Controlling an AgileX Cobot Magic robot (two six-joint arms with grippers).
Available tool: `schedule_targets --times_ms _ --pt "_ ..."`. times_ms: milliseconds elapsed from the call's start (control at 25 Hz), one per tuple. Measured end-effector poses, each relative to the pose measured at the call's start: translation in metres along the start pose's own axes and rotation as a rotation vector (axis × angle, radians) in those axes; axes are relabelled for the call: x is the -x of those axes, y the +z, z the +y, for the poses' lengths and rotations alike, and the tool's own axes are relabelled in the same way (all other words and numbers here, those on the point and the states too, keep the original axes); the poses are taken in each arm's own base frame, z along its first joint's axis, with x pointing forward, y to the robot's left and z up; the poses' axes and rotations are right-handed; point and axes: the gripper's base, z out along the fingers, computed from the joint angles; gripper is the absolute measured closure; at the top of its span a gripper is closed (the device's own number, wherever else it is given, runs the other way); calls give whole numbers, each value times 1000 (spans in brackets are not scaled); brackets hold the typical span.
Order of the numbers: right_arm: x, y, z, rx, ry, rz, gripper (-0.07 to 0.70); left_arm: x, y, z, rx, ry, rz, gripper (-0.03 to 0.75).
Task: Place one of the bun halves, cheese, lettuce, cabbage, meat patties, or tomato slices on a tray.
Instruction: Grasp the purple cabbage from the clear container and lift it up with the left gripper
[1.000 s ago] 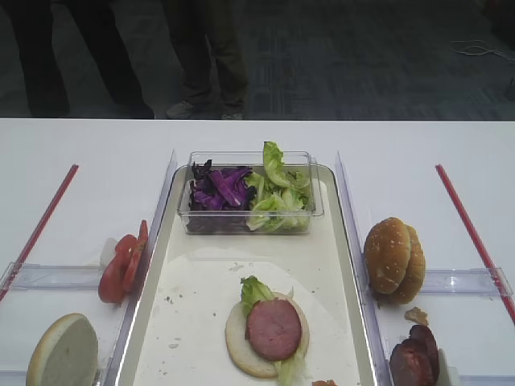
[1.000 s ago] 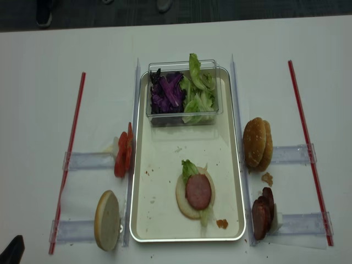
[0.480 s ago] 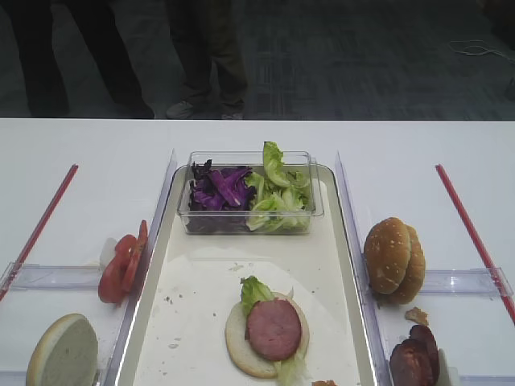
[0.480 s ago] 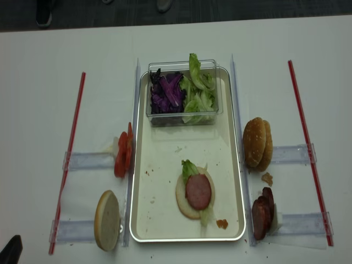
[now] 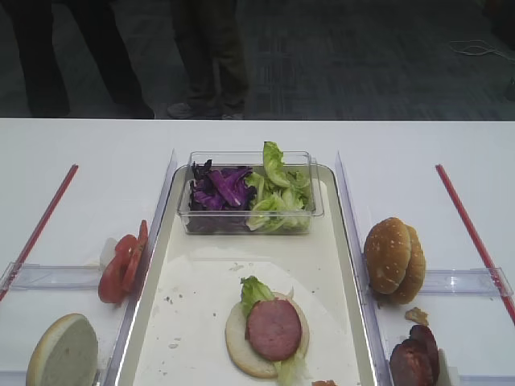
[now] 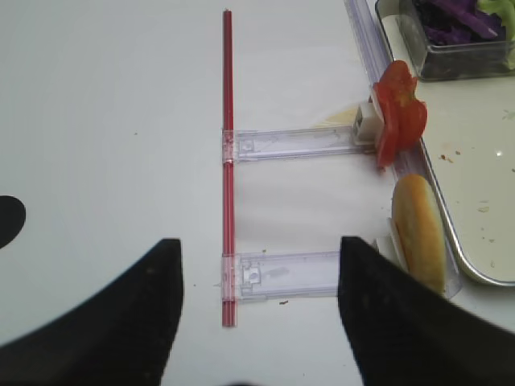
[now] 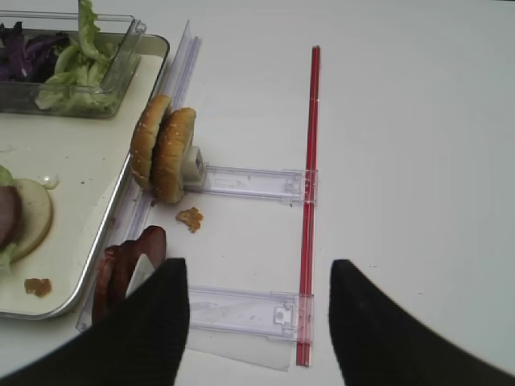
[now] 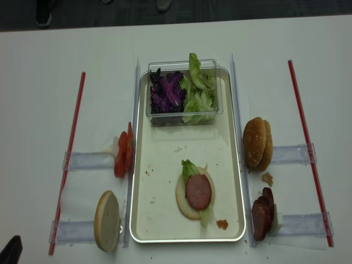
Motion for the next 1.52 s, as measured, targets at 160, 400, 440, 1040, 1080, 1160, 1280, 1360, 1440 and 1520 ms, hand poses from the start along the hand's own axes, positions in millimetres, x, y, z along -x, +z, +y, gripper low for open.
schedule_targets --times_ms 160,400,440,1040,1080,1160,1280,1360,1440,1520 --pt "0 0 0 0 0 0 193 1 2 0 0 0 14 319" --pt "0 0 0 0 0 0 193 10 14 0 -14 11 123 319" --pt "0 0 0 0 0 0 193 12 16 -1 -20 13 139 319" --pt "0 0 0 0 0 0 193 77 37 -2 -2 14 265 322" --pt "0 0 0 0 0 0 192 81 40 -2 -1 14 280 322" --pt "0 0 0 0 0 0 192 91 47 -3 1 16 308 322" --pt "0 0 0 0 0 0 192 106 58 -4 1 21 353 322" --pt "0 0 0 0 0 0 192 116 68 -5 2 23 388 322" --pt "0 0 0 0 0 0 193 126 78 -6 3 24 418 322" --pt "0 0 0 0 0 0 193 135 90 -7 3 25 449 322"
